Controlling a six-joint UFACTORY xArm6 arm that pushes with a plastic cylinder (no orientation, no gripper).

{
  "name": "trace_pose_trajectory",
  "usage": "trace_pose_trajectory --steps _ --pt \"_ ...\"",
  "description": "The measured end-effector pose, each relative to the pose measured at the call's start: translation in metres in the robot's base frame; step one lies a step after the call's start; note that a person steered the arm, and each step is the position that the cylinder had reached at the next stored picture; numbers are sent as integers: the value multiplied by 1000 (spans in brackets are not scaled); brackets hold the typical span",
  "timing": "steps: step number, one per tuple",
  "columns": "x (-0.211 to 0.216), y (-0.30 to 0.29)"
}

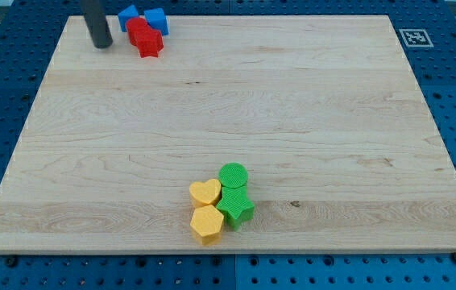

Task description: Separate the red blocks from the blue blocks

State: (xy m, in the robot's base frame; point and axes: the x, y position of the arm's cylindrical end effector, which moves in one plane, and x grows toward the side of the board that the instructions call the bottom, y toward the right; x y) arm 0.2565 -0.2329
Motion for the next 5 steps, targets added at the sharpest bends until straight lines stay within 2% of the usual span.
trace_pose_trajectory --steps 1,3,5 --pt "-64 -6" --pt "-65 6" --pt "-62 90"
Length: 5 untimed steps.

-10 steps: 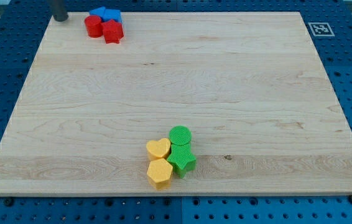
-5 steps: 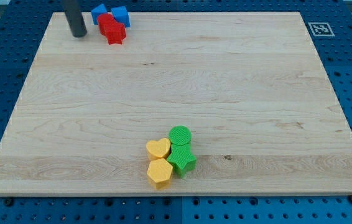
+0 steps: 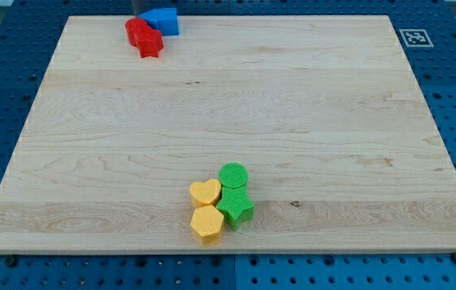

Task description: Separate the red blocks from the blue blocks

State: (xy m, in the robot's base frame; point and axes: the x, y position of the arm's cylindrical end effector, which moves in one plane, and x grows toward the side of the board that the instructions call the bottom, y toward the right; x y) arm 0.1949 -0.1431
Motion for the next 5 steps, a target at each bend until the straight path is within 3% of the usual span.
trace_pose_trajectory --steps 2,4,5 --pt "32 37" --pt "-2 0" --pt "7 -22"
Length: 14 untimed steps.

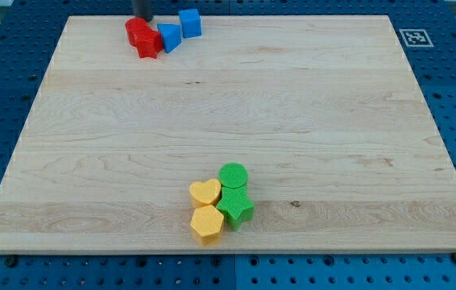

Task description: Separate the red blocks from the blue blocks

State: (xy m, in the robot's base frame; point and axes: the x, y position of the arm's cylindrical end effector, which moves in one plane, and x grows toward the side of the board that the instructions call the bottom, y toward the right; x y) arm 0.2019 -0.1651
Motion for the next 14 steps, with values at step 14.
trace_pose_trajectory --steps 14 --pt "105 -16"
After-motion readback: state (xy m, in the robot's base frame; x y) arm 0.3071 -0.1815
